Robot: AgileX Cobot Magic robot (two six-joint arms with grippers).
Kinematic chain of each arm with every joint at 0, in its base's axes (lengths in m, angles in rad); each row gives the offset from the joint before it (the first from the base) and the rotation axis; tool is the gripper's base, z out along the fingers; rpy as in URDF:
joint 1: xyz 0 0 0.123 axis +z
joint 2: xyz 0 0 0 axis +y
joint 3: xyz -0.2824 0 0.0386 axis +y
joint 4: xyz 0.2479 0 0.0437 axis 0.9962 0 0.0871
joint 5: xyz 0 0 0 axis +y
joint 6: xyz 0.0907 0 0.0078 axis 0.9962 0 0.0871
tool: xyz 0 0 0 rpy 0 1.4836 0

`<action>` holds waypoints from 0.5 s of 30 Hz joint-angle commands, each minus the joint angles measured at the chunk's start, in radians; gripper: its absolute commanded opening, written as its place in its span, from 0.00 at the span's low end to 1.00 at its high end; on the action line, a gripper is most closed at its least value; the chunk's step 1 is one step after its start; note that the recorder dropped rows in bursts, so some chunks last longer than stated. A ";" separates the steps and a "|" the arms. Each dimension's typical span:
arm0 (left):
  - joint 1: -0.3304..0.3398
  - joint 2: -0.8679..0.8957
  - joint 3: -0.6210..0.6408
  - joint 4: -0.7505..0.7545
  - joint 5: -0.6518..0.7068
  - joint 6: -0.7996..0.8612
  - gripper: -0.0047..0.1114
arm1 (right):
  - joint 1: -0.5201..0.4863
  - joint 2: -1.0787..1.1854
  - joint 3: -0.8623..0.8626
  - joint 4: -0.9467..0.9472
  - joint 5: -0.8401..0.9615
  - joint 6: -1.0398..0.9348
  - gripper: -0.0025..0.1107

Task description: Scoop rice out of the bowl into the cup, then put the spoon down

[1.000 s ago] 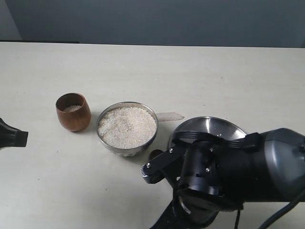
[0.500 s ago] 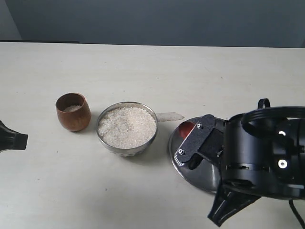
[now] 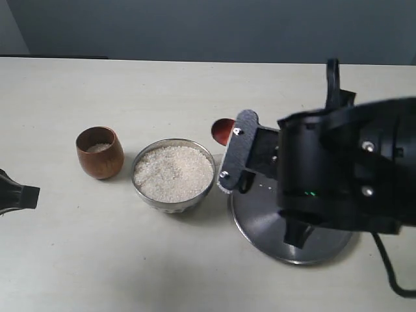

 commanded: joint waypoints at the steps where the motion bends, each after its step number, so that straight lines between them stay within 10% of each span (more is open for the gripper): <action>1: -0.002 0.000 0.007 -0.001 -0.012 0.001 0.04 | -0.002 0.125 -0.144 -0.021 0.013 -0.113 0.02; 15: -0.002 0.000 0.007 0.015 -0.033 0.010 0.04 | 0.000 0.345 -0.329 -0.098 0.013 -0.221 0.02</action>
